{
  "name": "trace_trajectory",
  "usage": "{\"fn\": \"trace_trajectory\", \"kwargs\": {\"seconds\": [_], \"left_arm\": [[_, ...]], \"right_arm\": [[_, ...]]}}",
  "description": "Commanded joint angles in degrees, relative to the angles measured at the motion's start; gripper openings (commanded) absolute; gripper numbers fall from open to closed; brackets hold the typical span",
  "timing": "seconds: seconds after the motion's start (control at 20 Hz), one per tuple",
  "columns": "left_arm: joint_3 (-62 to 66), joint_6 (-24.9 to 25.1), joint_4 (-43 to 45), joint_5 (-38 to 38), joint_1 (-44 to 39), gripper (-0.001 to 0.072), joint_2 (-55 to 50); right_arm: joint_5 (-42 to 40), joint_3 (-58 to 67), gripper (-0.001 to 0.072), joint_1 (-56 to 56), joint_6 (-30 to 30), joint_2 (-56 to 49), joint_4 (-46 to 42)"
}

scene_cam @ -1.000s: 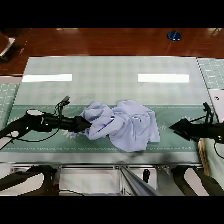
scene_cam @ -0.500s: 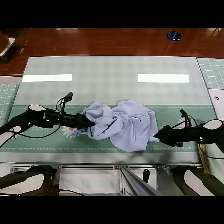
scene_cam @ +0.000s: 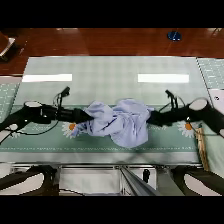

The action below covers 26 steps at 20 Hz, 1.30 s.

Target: Fold the shirts.

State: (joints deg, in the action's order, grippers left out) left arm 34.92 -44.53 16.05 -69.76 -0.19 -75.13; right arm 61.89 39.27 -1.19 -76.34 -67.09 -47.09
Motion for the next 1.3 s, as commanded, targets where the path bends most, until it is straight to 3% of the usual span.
{"fn": "trace_trajectory", "kwargs": {"seconds": [0.0,0.2,0.4,0.6,0.75,1.0,1.25], "left_arm": [[8.7,-1.7,-9.3,0.1,5.4,0.0019,6.0],[26.6,-6.7,-13.0,4.5,11.9,0.0019,16.7],[40.2,-11.5,-8.2,5.7,19.6,0.0019,26.1],[48.5,-21.7,15.0,5.6,28.8,0.0019,36.5],[48.8,-28.9,30.0,3.7,29.3,0.0019,44.0],[47.1,-30.3,37.6,-3.4,18.3,0.0019,48.4],[31.1,-32.7,38.1,-17.1,12.6,0.0019,48.8]], "right_arm": [[8.5,24.5,0.0024,-1.4,-6.0,-0.3,-11.5],[11.9,58.6,0.0024,-1.4,-9.6,0.6,-17.7],[15.1,76.9,0.0024,-1.4,-10.1,5.3,-22.2],[15.0,77.9,0.0024,-1.4,-10.1,16.2,-28.7],[15.9,77.9,0.0024,-1.4,-10.6,22.8,-32.8],[30.0,75.3,0.0024,-1.4,-12.2,28.5,-43.9],[31.7,57.8,0.0024,-1.4,-15.3,33.0,-46.4]]}}
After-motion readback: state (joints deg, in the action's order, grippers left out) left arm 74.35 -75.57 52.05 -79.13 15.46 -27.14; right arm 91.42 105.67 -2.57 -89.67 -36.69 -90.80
